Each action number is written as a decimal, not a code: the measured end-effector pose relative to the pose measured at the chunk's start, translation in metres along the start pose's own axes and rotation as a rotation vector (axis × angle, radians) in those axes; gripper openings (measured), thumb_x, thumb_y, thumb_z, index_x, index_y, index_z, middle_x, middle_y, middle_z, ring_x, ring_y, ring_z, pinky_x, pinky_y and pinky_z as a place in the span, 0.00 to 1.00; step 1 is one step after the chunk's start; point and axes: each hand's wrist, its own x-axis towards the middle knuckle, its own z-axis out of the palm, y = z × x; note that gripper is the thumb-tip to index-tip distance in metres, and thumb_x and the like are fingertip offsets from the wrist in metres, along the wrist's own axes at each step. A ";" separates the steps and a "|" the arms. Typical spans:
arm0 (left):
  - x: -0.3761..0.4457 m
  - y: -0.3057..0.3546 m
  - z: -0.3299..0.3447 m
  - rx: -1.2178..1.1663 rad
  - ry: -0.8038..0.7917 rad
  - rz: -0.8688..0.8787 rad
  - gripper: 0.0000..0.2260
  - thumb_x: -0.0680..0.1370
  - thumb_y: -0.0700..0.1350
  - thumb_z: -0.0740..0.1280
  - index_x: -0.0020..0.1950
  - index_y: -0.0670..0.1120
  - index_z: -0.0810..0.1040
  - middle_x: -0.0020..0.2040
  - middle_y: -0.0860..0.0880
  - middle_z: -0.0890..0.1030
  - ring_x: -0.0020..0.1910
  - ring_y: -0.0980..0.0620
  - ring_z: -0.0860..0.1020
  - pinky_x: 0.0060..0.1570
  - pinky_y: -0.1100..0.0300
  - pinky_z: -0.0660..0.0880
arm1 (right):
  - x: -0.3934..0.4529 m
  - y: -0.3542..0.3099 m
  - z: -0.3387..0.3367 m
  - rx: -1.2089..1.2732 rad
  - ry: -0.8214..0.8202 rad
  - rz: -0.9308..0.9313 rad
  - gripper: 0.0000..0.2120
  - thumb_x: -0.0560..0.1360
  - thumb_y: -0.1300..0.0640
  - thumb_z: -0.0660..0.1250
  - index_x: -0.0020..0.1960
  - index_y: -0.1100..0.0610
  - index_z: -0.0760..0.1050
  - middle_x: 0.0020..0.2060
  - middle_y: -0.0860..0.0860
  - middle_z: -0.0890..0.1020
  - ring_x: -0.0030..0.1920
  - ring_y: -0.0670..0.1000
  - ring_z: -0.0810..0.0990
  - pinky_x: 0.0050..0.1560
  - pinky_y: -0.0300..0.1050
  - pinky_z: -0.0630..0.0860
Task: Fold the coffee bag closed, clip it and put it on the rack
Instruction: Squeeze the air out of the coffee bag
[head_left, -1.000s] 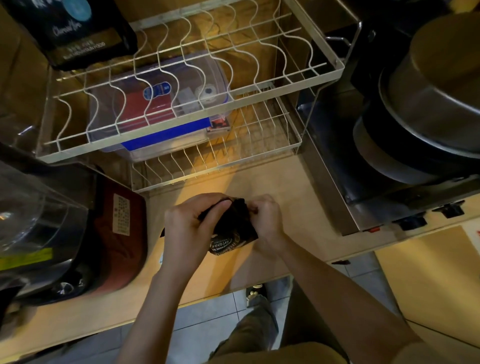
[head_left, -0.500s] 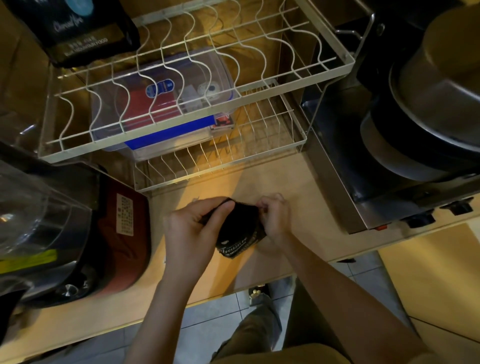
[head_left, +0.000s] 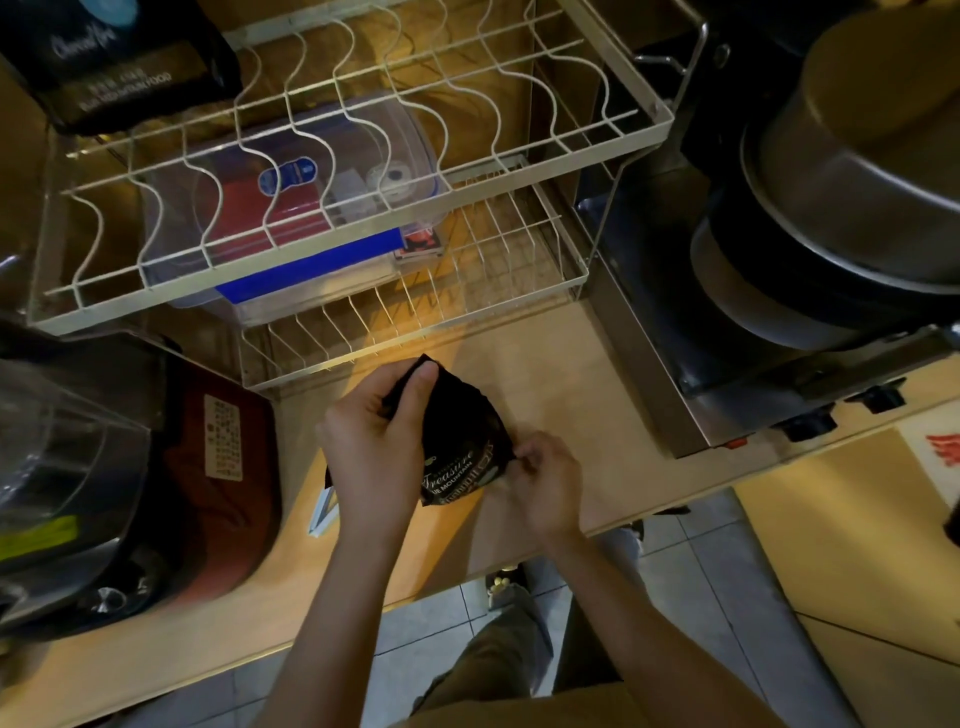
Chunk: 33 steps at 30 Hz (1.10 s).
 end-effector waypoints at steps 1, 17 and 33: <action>-0.001 0.001 0.002 -0.008 0.009 -0.020 0.08 0.74 0.44 0.66 0.43 0.57 0.78 0.38 0.58 0.80 0.42 0.60 0.78 0.43 0.48 0.79 | -0.002 0.000 0.001 -0.030 0.038 -0.022 0.07 0.63 0.72 0.68 0.38 0.64 0.76 0.37 0.59 0.79 0.38 0.56 0.77 0.39 0.38 0.67; -0.007 0.005 0.008 0.020 -0.069 0.019 0.05 0.73 0.41 0.67 0.44 0.50 0.80 0.36 0.57 0.79 0.38 0.57 0.79 0.37 0.67 0.74 | 0.013 0.009 -0.014 -0.038 -0.212 -0.107 0.11 0.63 0.73 0.66 0.32 0.58 0.71 0.30 0.51 0.72 0.35 0.51 0.72 0.35 0.45 0.67; -0.003 -0.007 0.002 -0.188 -0.177 -0.026 0.06 0.70 0.46 0.66 0.38 0.57 0.79 0.34 0.59 0.82 0.38 0.55 0.79 0.38 0.60 0.75 | 0.033 0.000 -0.015 0.596 -0.505 0.284 0.08 0.73 0.56 0.68 0.51 0.50 0.79 0.48 0.54 0.83 0.51 0.51 0.81 0.51 0.46 0.77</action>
